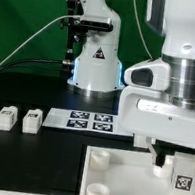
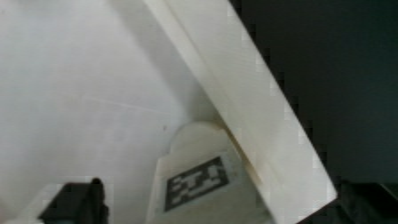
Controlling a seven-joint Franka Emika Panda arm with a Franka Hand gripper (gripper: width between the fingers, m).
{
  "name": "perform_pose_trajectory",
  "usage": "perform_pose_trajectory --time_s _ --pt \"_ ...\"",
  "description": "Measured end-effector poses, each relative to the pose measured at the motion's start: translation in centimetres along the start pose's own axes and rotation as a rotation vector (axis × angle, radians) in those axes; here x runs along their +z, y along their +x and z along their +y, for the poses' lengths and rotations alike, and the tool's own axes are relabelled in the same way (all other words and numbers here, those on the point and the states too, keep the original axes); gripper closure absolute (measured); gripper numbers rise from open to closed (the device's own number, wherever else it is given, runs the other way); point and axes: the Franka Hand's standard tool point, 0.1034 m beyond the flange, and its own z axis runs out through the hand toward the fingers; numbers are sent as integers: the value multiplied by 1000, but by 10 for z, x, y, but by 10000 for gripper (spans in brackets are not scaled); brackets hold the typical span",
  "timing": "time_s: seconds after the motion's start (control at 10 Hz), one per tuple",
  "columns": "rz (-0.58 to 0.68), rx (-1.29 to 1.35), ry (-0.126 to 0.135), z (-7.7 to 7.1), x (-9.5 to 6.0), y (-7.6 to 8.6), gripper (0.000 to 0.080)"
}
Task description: Assemble one leg
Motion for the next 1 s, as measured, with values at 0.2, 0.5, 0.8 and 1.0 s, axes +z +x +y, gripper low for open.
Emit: perform_pose_trajectory --time_s 0.2,0.5,0.8,1.0 --pt "43 -178 5 -1 -4 9 151" --pt "41 -138 6 0 -4 9 374" --pt "39 124 11 1 -4 9 508" --pt "36 333 20 2 -3 10 508"
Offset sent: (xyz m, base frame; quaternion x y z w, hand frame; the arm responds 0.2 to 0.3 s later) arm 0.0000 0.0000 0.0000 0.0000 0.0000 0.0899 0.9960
